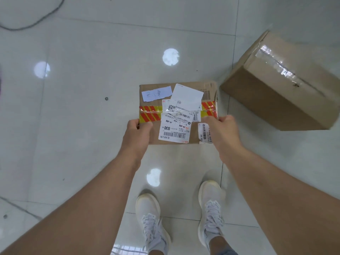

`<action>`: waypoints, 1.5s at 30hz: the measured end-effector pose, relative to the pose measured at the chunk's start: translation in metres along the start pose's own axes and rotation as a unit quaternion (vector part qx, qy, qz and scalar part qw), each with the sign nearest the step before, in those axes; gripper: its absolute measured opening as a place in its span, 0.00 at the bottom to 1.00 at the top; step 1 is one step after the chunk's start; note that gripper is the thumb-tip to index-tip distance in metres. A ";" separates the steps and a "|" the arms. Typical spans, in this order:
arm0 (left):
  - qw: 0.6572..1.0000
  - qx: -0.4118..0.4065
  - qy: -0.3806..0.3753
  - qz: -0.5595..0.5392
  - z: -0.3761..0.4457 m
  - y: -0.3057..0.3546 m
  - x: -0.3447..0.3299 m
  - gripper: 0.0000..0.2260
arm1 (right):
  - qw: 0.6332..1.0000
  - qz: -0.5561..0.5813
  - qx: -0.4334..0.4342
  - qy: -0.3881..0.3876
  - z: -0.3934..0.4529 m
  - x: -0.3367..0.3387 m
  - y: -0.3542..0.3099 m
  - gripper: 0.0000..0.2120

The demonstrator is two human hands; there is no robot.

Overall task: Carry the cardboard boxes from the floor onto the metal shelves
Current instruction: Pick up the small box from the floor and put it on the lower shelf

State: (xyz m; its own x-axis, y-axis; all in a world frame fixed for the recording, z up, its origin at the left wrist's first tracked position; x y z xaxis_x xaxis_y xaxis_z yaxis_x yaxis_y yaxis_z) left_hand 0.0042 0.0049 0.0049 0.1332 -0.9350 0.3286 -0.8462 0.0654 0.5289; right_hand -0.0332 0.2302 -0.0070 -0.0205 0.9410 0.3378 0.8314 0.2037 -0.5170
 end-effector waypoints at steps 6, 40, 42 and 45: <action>0.998 -0.062 0.027 0.005 -0.061 0.043 0.013 0.13 | 0.997 0.049 0.055 0.021 -0.055 0.039 -0.038 0.13; 0.924 -0.327 -0.183 0.074 -0.426 0.154 -0.073 0.12 | 0.943 0.214 0.142 0.211 -0.364 0.343 0.016 0.09; 0.918 -0.333 -0.197 0.084 -0.451 0.153 -0.091 0.12 | 0.938 0.223 0.136 0.228 -0.380 0.367 0.030 0.09; 0.910 -0.337 -0.220 0.100 -0.486 0.150 -0.116 0.13 | 0.929 0.244 0.128 0.248 -0.405 0.401 0.052 0.10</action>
State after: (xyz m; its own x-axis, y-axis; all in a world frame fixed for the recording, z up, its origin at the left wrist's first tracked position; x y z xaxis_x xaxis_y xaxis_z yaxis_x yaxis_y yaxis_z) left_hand 0.1126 0.2932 0.4267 -0.3345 -0.9199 0.2048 -0.3020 0.3105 0.9013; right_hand 0.2266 0.5089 0.4205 0.6342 0.7117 0.3021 0.5141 -0.0964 -0.8523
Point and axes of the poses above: each hand's wrist, its own z-axis towards the middle knuckle, its own x-axis out of the back of the hand, y = z × x, the point moved 7 cm from there along z, towards the middle knuckle, and after that the axes turned 2 degrees about -y, right-handed, at the moved point
